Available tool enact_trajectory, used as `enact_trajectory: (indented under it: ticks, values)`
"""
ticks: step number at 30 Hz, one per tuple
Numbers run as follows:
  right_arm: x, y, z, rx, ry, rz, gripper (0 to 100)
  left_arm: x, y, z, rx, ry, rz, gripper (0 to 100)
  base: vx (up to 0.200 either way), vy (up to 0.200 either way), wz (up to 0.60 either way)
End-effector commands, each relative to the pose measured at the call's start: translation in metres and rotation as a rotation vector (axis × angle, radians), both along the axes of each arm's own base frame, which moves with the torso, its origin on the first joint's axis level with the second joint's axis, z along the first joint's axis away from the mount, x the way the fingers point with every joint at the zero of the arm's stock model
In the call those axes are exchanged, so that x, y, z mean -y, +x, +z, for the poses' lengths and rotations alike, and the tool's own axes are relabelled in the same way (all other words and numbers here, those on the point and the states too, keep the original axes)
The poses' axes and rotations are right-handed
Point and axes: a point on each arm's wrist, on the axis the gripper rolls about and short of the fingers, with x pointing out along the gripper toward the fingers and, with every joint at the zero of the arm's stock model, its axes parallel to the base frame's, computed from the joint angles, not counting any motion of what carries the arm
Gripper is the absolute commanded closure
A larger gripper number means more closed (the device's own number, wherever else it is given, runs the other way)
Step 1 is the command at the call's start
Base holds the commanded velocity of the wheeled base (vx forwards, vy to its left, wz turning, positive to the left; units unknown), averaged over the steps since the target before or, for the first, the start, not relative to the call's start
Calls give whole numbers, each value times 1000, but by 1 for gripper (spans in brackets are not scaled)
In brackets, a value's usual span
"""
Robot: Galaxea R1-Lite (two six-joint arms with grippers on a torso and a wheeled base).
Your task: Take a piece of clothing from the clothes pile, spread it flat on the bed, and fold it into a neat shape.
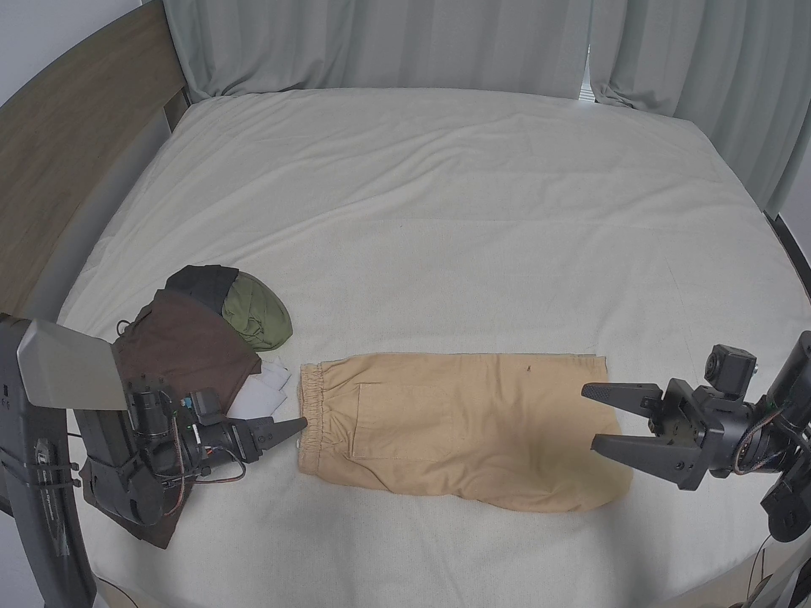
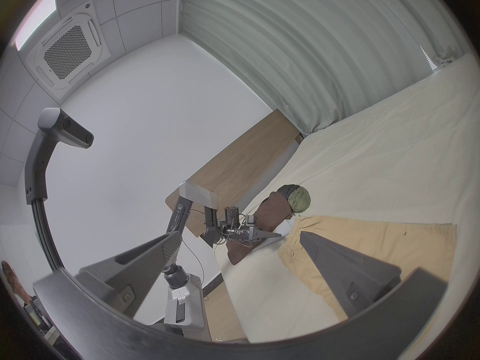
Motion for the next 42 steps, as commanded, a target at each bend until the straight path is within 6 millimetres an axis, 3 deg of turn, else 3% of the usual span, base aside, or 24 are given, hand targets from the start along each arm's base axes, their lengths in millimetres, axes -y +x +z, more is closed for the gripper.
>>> enact_trajectory:
  ticks: [1, 18, 29, 42]
  values:
    - [0, 0, -1, -6, -2, 1, 0, 3, 0, -15, -44, 5, -7, 0, 0, 0, 0]
    - [0, 0, -2, -4, -4, -1, 0, 19, -7, -44, -130, 28, -69, 0, 0, 0, 0]
    - [-1, -1, -2, 13, -13, 6, 0, 40, -13, -61, -168, 67, -105, 0, 0, 0, 0]
    - [-2, -1, -3, 17, -15, 7, 0, 50, 5, -55, -131, 12, -100, 0, 0, 0, 0]
